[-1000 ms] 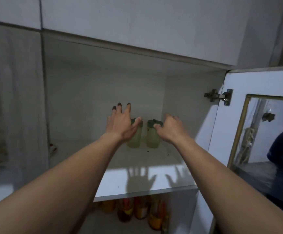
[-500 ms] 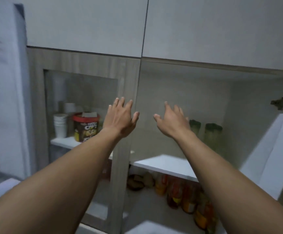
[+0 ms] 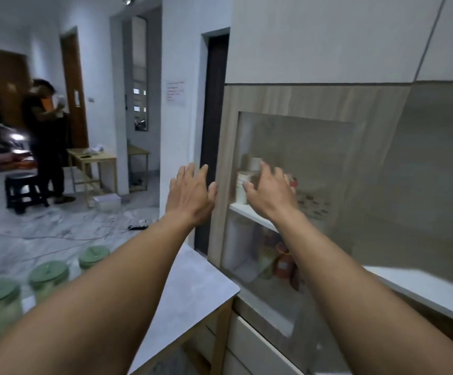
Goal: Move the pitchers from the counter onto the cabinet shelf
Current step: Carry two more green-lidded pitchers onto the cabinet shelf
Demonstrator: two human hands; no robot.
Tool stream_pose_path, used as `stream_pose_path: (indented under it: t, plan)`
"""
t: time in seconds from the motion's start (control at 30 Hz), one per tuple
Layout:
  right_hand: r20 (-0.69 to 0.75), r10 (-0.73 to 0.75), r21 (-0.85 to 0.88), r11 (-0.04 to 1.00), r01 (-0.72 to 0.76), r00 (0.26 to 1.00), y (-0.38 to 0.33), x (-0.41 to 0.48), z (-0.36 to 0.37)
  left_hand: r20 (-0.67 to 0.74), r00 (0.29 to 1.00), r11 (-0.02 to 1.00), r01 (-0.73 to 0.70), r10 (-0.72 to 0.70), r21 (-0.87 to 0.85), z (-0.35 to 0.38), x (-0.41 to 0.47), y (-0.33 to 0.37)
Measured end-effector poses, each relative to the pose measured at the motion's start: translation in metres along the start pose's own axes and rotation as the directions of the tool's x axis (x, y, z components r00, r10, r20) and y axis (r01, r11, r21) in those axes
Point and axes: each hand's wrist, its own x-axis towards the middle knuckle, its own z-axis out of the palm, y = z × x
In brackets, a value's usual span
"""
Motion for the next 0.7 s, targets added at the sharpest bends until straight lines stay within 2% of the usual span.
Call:
stream_pose_path:
  t: [0.37,0.7]
  plan:
    - [0.157,-0.208,0.167,0.969,0.181,0.966,-0.159,0.002,0.153,-0.034,0.969,0.961,0.248,-0.245,0.124,-0.020,-0.032,-0.207]
    - [0.354,-0.361,0.279,0.921,0.270,0.863,-0.225,-0.004,0.284,-0.042,0.877,0.866,0.480,-0.479,0.139,0.004,-0.071,-0.317]
